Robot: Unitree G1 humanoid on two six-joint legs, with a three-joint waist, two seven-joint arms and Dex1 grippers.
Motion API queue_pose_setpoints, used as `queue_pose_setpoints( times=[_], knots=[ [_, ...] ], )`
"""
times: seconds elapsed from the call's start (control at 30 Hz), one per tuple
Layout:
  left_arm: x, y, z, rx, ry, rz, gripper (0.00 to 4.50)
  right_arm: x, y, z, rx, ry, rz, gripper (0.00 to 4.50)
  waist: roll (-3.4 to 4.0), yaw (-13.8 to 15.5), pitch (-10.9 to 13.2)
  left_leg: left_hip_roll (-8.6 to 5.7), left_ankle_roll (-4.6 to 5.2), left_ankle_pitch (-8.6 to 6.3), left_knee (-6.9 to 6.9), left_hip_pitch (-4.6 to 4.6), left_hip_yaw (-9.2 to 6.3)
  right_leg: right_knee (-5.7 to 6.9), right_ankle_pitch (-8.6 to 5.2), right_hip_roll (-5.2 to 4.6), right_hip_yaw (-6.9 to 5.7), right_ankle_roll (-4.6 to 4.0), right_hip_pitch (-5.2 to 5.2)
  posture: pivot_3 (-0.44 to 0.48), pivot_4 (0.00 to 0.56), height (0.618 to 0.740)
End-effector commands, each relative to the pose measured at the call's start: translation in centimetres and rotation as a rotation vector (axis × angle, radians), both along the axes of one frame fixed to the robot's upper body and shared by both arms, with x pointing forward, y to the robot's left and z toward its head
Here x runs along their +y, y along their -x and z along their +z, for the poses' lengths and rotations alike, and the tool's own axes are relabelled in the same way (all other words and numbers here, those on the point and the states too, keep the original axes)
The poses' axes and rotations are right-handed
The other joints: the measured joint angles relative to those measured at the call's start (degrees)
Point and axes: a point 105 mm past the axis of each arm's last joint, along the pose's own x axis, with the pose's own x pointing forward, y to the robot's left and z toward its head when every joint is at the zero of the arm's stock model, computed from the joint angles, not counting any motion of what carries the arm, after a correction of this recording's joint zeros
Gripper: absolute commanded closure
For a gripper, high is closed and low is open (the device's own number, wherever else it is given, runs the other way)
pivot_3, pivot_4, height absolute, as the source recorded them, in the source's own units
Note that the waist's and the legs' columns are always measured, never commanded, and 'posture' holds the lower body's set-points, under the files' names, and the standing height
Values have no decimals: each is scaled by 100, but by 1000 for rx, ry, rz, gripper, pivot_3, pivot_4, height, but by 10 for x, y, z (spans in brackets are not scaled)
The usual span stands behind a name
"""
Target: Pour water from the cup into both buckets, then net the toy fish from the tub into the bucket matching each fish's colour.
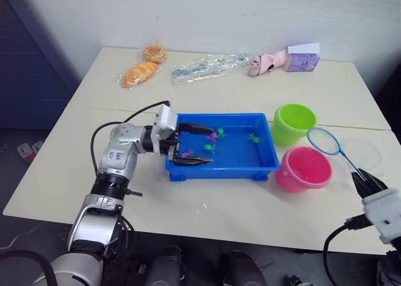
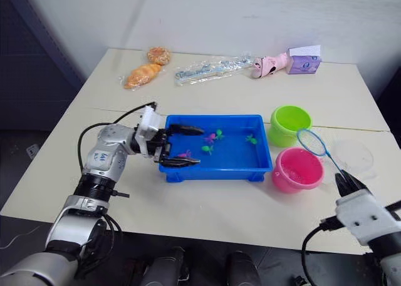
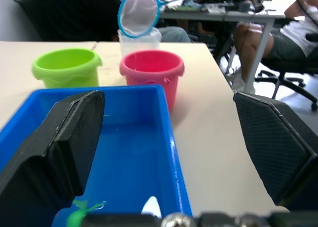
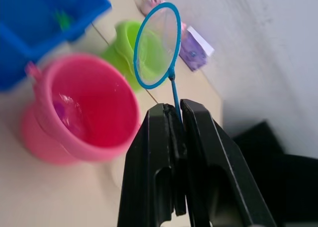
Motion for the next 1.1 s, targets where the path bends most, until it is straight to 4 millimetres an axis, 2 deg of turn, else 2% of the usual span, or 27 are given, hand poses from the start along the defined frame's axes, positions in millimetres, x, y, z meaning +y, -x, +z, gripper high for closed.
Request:
queue_pose_setpoints(
  times=[0.03, 0.2, 0.37, 0.53, 0.77, 1.1],
  knots=[
    [38, -10, 8, -4, 43, 128, 39, 28, -12, 18, 75, -185, 170, 4500, -1, -67, 0, 0, 1, -1, 2, 1, 1, 3, 0, 0, 2, 0, 0, 0, 150, 740],
    [81, -16, -5, 3, -10, 293, 39, 53, -49, 10, 317, -356, 233, 4500, -2, -89, -1, 5, 4, -2, 0, 6, -4, 11, -1, -4, 0, -4, -3, 0, 150, 740],
    [109, -15, -10, -6, -18, 428, 39, 88, -81, 7, 413, -360, 267, 4500, -9, -68, 2, 1, 5, -2, 3, -14, -11, 12, -1, -13, -7, -6, -18, 0, 150, 740],
    [108, -9, -11, -11, -21, 448, 39, 99, -107, -2, 396, -218, 214, 4500, -9, 0, 1, -11, 19, -10, 7, -21, -14, 13, -1, -27, -8, -6, -20, 0, 150, 740],
    [94, -2, -15, -9, -9, 445, 39, 114, -141, -3, 292, -91, 175, 4500, -10, -38, 1, -22, 30, -14, 9, -32, -12, 15, 2, -34, -9, -1, -25, 0, 150, 740],
    [86, 1, -14, -2, 5, 444, 39, 124, -151, -8, 290, -97, 192, 4500, -10, -53, 1, -17, 21, -8, 3, -32, -12, 25, 1, -28, -13, -1, -28, 0, 150, 740]
  ],
)
